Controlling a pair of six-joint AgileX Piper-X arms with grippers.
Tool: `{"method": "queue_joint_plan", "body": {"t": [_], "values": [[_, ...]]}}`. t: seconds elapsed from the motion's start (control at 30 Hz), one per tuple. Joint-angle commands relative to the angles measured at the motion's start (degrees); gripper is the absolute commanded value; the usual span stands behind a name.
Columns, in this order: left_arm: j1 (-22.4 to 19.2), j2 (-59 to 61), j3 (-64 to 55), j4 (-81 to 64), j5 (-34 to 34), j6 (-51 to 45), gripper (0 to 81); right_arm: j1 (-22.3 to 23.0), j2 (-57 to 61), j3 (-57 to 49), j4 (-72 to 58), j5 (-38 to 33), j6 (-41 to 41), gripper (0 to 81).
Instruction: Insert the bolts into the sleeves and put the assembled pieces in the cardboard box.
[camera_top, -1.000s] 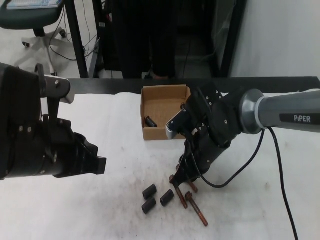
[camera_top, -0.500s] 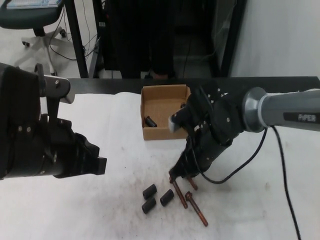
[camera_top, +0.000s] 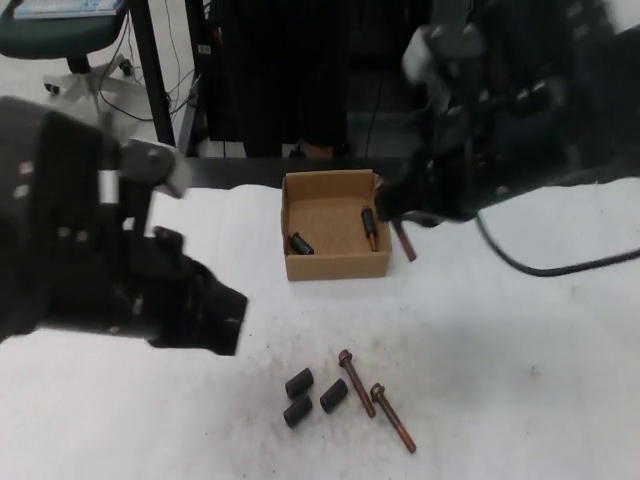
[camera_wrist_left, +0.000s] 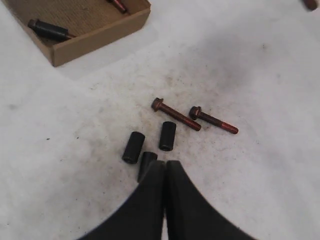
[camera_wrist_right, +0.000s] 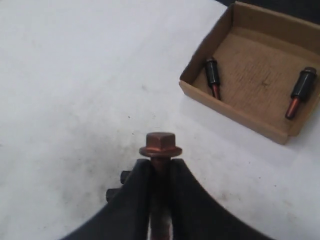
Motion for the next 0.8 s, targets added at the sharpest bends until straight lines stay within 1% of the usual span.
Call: {"method": "queue_joint_plan", "body": {"t": [0.0, 0.17, 0.27, 0.33, 0.37, 0.43, 0.53, 0.6, 0.63, 0.7, 0.77], "values": [[-3.4, 5.4, -3.9, 1.6, -2.2, 2.0, 0.3, -0.3, -5.4, 2.3, 1.1, -1.1, 1.2, 0.8], [-8.0, 18.7, -14.3, 11.8, -6.2, 7.9, 0.3, -0.3, -12.5, 5.9, 6.1, -1.3, 2.0, 0.8], [-9.2, 25.6, -20.6, 17.6, -8.8, 10.4, 0.3, -0.3, -15.7, 7.6, 8.6, -1.3, 2.0, 0.8], [-9.7, 29.3, -24.0, 19.7, -9.0, 10.5, 0.4, -0.3, -17.6, 8.5, 9.6, -1.3, 2.0, 0.8], [-9.9, 30.5, -25.6, 20.4, -9.0, 10.5, 1.8, -0.3, -18.3, 8.8, 9.6, -1.3, 2.0, 0.8], [-10.3, 32.9, -28.2, 21.3, -9.0, 10.5, 8.8, -0.4, -19.6, 9.0, 9.9, -1.2, 2.0, 0.8], [-11.0, 35.0, -30.4, 21.3, -9.0, 10.5, 27.2, -1.6, -21.2, 9.0, 9.9, -1.2, 2.0, 0.8], [-11.6, 35.9, -31.1, 21.3, -9.9, 10.5, 36.1, -3.2, -22.2, 9.0, 9.9, -1.2, 2.0, 0.8], [-12.0, 36.2, -31.4, 21.3, -12.0, 10.8, 39.7, -4.3, -22.6, 9.0, 9.9, -1.2, 2.0, 0.8], [-12.7, 36.6, -31.4, 21.2, -15.4, 12.9, 40.1, -6.2, -23.3, 9.0, 9.9, -1.5, 2.0, 0.8], [-13.3, 36.9, -31.4, 21.5, -17.4, 14.3, 40.1, -8.3, -23.6, 9.0, 9.9, -3.4, 2.0, 0.8]]}}
